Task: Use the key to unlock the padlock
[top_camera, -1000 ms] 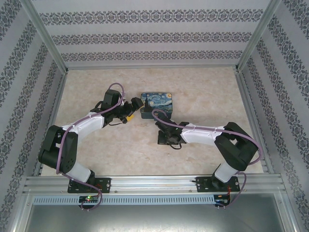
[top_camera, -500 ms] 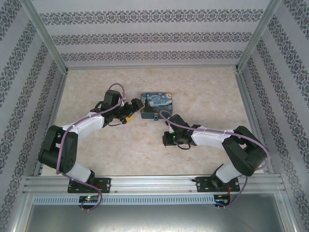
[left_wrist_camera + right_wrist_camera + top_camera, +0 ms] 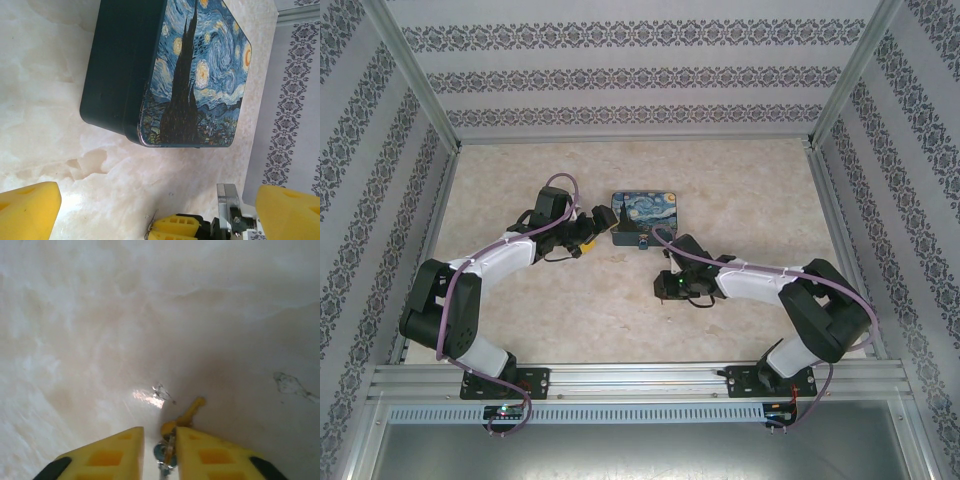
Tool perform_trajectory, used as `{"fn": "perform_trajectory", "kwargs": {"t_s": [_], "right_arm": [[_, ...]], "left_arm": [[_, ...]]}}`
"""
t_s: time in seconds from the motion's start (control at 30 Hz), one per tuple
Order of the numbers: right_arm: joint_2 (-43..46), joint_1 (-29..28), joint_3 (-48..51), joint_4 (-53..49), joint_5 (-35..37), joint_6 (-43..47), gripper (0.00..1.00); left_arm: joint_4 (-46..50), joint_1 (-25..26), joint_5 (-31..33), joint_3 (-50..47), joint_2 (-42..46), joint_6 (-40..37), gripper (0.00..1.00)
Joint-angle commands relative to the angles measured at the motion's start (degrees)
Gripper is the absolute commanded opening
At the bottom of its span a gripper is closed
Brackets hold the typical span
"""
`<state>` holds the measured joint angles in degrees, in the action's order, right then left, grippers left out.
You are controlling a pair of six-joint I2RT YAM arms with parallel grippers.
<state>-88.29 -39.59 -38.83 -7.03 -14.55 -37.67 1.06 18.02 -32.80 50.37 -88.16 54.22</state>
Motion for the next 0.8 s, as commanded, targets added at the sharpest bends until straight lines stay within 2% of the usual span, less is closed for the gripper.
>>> {"fn": "perform_trajectory", "kwargs": {"t_s": [0.0, 0.37, 0.63, 0.77], "right_arm": [[-1.62, -1.42, -0.92, -4.04, 4.3, -3.22, 0.36], [-5.84, -8.61, -9.65, -19.74, 15.07, -10.39, 0.37], [-1.55, -11.03, -13.24, -24.08, 20.24, -13.54, 0.38], [0.13, -11.27, -13.51, -26.52, 22.16, -16.11, 0.44]], "left_arm": [[1.38, 0.25, -0.02, 1.59, -0.47, -1.48, 1.0], [-0.07, 0.24, -0.59, 1.77, -0.78, -0.61, 1.0], [-0.97, 0.23, -1.46, 2.02, -1.27, -0.54, 1.0], [-1.97, 0.25, -1.65, 1.85, -1.47, -0.12, 1.0]]}}
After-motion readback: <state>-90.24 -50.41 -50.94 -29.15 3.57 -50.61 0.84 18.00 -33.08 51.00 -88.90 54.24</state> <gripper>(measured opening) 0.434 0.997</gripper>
